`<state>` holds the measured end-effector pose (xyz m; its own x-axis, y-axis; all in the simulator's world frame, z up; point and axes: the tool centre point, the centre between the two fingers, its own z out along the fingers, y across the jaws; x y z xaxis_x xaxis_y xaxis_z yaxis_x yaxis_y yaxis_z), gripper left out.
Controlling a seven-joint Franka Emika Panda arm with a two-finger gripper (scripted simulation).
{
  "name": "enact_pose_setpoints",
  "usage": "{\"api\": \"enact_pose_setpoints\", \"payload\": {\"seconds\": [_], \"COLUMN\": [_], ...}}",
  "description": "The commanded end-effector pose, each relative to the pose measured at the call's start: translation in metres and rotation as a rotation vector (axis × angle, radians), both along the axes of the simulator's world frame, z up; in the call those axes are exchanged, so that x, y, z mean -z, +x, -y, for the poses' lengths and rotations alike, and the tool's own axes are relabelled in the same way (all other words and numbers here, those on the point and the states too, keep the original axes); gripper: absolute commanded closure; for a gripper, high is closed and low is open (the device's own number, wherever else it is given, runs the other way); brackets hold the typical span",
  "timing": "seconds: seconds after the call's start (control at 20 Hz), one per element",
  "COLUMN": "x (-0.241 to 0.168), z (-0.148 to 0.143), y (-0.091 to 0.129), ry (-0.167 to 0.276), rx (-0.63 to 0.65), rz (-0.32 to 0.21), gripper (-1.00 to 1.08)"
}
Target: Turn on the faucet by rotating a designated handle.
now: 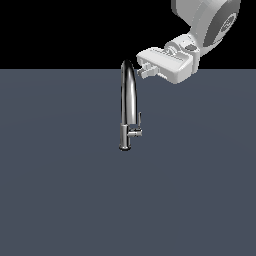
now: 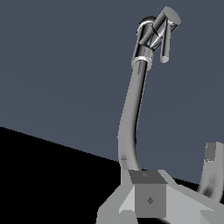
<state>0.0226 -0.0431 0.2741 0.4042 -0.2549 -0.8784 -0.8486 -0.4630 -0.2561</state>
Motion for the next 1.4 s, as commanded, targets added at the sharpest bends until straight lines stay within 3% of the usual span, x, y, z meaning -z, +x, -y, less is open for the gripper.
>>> {"api": "enact_pose_setpoints", "payload": {"seconds": [0.0,0.4,0.75,1.05,1.35], "x": [0.019,0.085,0.128,0.146,0.146], "z": [0.002,0.002,-0.003,-0.006,-0.007], "y": [0.008,0.025,0.031,0.032,0.032], "ry": [0.048,0.2,0.295,0.334,0.336], "rx": [0.046,0.195,0.29,0.33,0.331], "rz": [-0.051,-0.217,-0.322,-0.366,-0.367], "gripper": [1.08,1.08,1.08,1.08,1.08]}}
